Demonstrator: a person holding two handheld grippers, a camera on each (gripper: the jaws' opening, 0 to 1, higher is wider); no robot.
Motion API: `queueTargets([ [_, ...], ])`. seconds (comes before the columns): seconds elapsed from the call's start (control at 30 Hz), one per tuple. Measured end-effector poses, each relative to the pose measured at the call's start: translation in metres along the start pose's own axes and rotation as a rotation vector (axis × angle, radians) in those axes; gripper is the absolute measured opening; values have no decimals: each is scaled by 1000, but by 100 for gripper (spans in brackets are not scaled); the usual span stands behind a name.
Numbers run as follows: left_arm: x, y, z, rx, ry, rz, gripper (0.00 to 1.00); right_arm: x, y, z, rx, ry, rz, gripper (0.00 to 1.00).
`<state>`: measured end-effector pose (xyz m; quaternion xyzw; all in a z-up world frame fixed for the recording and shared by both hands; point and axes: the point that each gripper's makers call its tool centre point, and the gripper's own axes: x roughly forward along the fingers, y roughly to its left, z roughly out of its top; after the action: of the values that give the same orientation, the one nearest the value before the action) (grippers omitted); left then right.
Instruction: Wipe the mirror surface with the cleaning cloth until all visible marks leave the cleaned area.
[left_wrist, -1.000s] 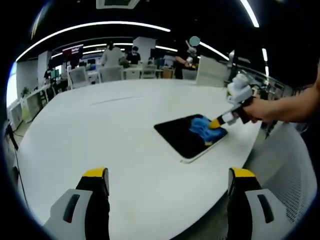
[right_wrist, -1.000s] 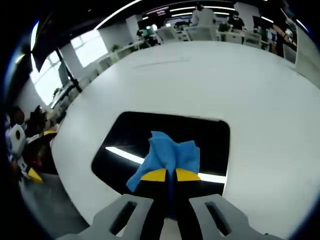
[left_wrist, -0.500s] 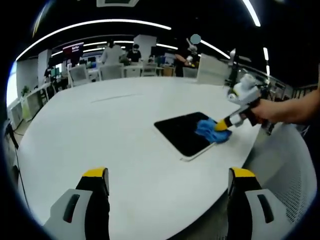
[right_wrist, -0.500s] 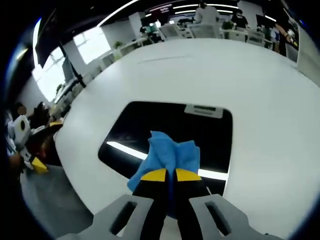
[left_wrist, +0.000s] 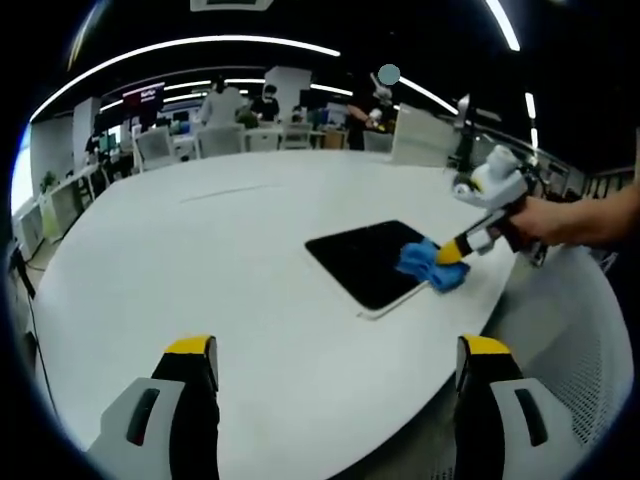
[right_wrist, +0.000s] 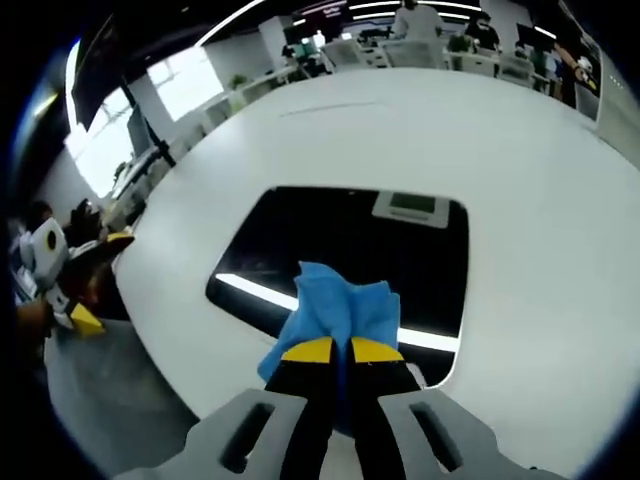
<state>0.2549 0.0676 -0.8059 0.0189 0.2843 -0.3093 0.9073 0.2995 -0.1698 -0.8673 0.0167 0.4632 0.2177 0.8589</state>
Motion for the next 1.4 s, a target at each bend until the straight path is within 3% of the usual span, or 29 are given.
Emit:
queueTargets([
  [0.67, -1, 3, 0, -2, -1, 20, 99, -3, 3, -6, 20, 11, 33, 0],
  [1.4, 0, 5, -2, -11, 10, 25, 99, -10, -15, -9, 15, 42, -17, 0],
])
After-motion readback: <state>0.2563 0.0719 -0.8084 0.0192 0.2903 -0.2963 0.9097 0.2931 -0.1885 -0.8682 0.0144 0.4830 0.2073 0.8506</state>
